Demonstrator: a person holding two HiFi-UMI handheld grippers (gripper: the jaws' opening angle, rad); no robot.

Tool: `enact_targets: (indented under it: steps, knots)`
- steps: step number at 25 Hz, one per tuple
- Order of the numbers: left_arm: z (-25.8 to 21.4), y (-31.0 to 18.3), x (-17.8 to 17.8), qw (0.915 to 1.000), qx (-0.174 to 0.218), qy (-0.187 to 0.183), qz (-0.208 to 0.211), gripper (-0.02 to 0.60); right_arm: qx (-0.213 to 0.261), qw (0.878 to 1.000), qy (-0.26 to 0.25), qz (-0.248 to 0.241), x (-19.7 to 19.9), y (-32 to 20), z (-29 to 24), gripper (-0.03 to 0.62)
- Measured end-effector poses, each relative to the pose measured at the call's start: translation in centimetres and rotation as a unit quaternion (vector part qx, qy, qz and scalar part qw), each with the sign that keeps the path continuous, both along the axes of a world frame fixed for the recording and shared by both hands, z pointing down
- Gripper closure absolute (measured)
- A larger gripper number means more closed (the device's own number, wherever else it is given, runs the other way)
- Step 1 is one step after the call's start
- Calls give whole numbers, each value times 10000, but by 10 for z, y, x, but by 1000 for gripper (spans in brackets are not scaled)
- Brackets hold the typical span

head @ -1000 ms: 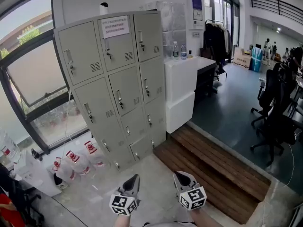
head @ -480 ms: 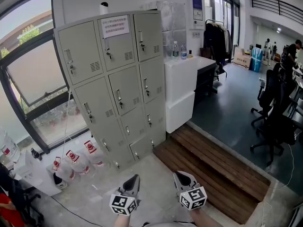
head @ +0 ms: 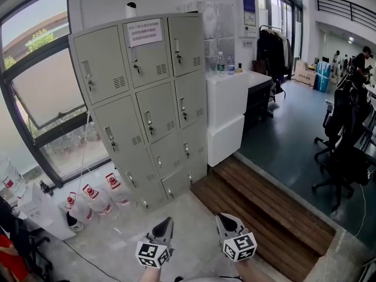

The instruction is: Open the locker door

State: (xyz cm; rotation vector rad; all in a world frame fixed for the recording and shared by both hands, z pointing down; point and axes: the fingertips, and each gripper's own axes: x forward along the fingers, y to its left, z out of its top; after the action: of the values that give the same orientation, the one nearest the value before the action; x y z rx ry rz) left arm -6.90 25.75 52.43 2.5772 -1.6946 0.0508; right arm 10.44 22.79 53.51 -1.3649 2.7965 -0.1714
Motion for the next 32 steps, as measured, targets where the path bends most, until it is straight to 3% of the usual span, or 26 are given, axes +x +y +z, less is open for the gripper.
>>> enact_targets:
  steps: [7, 12, 17, 24, 30, 32]
  knots:
    - [7, -13, 16, 9997, -13, 34, -230, 574, 15, 9999, -5, -147, 21, -19, 5, 582]
    - [18, -30, 37, 9999, -78, 58, -141, 573, -61, 9998, -41, -169, 37, -40, 14, 582]
    - [24, -65, 34, 9998, -92, 41, -157, 574, -77, 9998, -35, -170, 33, -73, 19, 582]
    - [42, -154, 0, 9999, -42, 91, -103, 574, -117, 9999, 15, -124, -2, -159, 40, 582]
    - [38, -279, -45, 9993, 3, -222, 306, 574, -136, 9999, 45, -25, -63, -278, 35, 582]
    - [31, -327, -57, 9986, 23, -154, 510, 574, -72, 9999, 6, 96, -80, -323, 26, 582]
